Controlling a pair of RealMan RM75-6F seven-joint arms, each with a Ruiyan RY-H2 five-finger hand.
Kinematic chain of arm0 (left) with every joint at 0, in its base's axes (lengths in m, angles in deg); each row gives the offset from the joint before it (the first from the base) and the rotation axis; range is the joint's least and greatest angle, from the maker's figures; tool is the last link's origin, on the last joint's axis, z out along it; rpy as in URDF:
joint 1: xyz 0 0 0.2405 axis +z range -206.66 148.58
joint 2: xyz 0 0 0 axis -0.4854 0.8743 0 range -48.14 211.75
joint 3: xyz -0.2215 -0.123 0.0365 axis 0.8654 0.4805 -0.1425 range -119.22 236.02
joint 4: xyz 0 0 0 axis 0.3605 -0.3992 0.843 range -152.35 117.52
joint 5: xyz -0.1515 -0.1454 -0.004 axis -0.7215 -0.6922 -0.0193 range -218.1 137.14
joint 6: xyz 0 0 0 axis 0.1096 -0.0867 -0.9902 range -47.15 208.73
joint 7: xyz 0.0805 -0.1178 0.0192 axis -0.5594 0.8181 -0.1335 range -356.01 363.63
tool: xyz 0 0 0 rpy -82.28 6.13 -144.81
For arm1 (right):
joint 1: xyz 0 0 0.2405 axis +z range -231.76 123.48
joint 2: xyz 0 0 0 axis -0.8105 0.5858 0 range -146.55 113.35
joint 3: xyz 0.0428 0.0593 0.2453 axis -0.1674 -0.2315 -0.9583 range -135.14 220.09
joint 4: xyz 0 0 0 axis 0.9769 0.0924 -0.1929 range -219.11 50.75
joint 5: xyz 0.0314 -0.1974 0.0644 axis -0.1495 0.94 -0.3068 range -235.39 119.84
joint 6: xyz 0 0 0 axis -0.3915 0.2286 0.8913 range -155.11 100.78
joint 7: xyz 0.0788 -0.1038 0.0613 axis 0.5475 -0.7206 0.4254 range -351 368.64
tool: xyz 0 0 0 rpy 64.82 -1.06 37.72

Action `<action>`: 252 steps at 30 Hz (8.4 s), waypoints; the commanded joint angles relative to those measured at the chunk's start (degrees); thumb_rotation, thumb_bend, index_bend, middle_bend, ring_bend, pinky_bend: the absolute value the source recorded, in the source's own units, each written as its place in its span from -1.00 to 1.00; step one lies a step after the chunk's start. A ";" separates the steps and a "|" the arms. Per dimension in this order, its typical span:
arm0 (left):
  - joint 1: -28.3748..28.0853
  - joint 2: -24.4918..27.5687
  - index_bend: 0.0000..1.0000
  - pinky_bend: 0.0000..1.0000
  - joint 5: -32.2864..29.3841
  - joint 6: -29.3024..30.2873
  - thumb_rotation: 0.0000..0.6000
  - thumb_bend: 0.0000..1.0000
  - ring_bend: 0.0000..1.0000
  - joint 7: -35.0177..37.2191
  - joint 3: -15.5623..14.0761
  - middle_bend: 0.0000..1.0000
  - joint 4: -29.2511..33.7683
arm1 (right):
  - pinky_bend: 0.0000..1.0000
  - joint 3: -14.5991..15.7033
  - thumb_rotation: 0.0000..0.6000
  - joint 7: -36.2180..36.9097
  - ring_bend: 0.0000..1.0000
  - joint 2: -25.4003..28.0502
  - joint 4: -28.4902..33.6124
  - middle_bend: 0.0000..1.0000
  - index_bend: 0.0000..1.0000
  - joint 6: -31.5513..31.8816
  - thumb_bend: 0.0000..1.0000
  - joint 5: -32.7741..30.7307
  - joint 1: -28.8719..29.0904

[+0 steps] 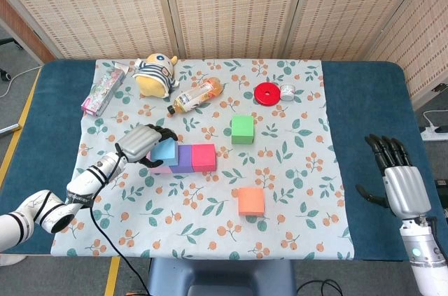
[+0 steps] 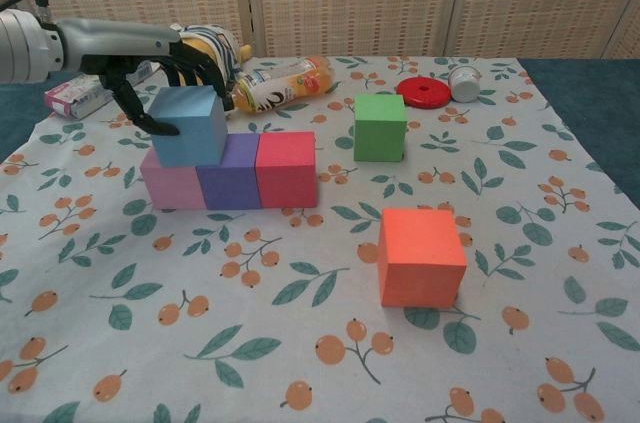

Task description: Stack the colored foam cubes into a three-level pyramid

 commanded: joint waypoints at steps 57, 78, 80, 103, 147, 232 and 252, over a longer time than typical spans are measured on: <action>19.24 6.47 -0.69 -0.66 -10.47 20.85 1.00 -0.37 -0.89 -15.85 -2.67 -0.80 15.00 | -0.79 -5.32 1.00 17.26 -1.00 -5.71 -12.26 -0.77 -1.00 -33.16 -0.82 -5.35 23.13; 21.51 6.08 -0.66 -0.65 -11.73 20.41 1.00 -0.37 -0.87 -20.31 -1.94 -0.76 17.68 | -0.78 -9.92 1.00 12.32 -1.00 -27.18 -41.17 -0.76 -1.00 -54.71 -0.95 -17.24 45.21; 21.67 5.98 -0.66 -0.65 -11.99 20.41 1.00 -0.37 -0.87 -20.28 -1.64 -0.76 17.74 | -0.78 -10.09 1.00 12.08 -1.00 -29.76 -45.17 -0.76 -1.00 -56.45 -0.95 -18.10 47.14; 23.74 5.85 -0.66 -0.65 -9.49 21.02 1.00 -0.37 -0.89 -16.87 -0.84 -0.79 16.85 | -0.69 -9.86 1.00 16.13 -0.82 -41.18 -63.34 -0.49 -0.45 -59.77 -0.93 -16.59 52.98; 25.08 3.37 -0.66 -0.68 -8.05 22.49 1.00 -0.37 -0.89 -21.08 -0.31 -0.79 14.99 | -0.63 -6.28 1.00 -16.81 -0.56 -23.72 -18.06 -0.25 -0.19 -44.83 -0.78 -53.48 63.96; 26.80 2.07 -0.70 -0.72 -3.00 22.60 1.00 -0.37 -0.91 -14.27 -1.44 -0.81 10.88 | -0.94 -6.35 1.00 -29.43 -0.88 -32.04 -22.92 -0.74 -1.00 -40.82 -0.78 -70.40 71.74; 27.07 2.81 -0.71 -0.72 -4.13 22.76 1.00 -0.37 -0.93 -14.41 -0.88 -0.81 11.04 | -1.00 -5.54 1.00 -19.97 -1.00 -16.47 -6.04 -1.00 -1.00 -34.53 -0.80 -57.78 59.01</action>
